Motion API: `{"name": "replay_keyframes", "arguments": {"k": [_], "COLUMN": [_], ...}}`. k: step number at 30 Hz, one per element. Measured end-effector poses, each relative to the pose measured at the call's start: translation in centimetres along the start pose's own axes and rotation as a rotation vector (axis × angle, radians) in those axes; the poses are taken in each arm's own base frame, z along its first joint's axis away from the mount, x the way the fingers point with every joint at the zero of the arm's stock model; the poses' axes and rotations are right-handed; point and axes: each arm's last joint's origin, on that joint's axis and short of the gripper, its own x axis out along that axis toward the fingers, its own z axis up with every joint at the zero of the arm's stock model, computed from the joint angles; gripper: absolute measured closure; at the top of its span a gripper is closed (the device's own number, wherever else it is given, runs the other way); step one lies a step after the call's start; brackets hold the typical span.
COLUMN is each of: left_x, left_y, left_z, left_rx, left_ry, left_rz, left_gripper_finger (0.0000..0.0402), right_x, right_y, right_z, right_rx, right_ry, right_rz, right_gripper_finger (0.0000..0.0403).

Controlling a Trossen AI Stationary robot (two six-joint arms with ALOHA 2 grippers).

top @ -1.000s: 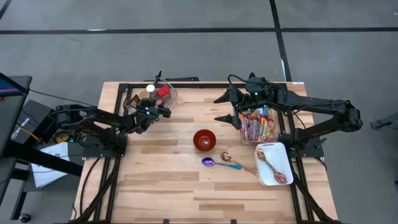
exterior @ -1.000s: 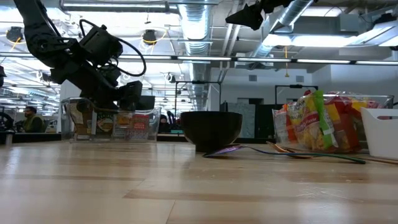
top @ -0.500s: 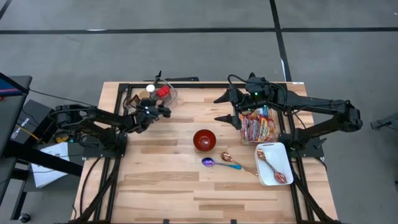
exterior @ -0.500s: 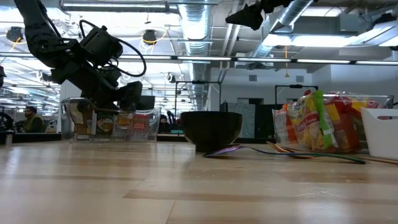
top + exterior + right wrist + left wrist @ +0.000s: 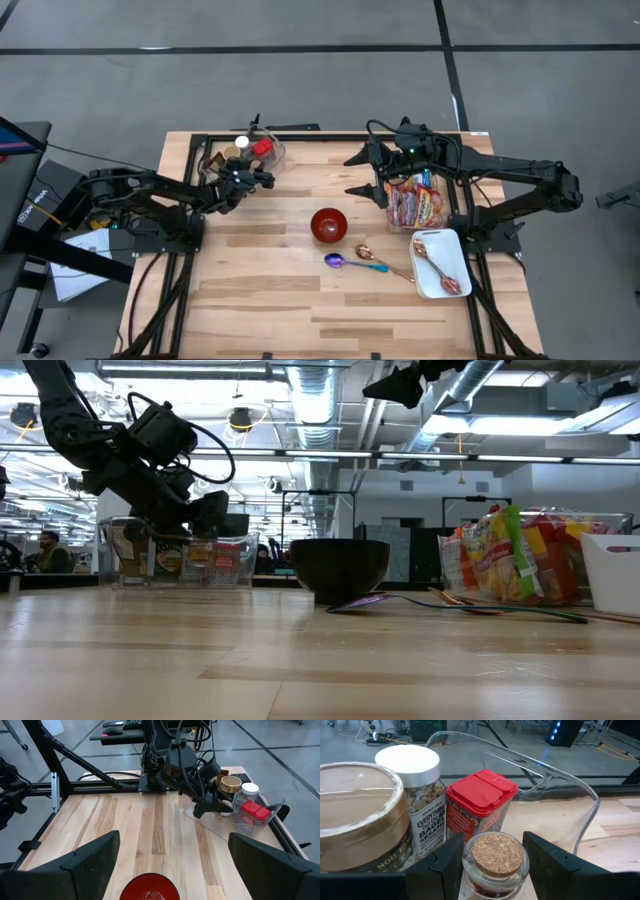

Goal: Pick & Place Food Item
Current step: Put the brown seasoning bottle into the left transparent bin, then put the blue spoon into the white bin

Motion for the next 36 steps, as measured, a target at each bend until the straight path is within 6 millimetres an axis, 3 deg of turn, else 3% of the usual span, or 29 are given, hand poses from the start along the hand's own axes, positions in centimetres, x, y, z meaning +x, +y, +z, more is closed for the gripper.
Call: {"name": "replay_keyframes", "arguments": {"k": [15, 36], "left_x": [0.00, -0.42], "left_y": [0.02, -0.73], "left_z": [0.02, 0.64], "left_rx": [0.002, 0.029], "left_ry": [-0.005, -0.067], "left_rz": [0.007, -0.038], "left_gripper_finger": [0.0171, 0.0164], "right_x": [0.00, 0.00], "right_y": [0.00, 0.00], "right_z": [-0.02, -0.02], "right_rx": [0.000, 0.001], "right_ry": [0.001, 0.001], "right_rz": [0.000, 0.000], "right_gripper_finger": [0.0037, 0.0037]}}
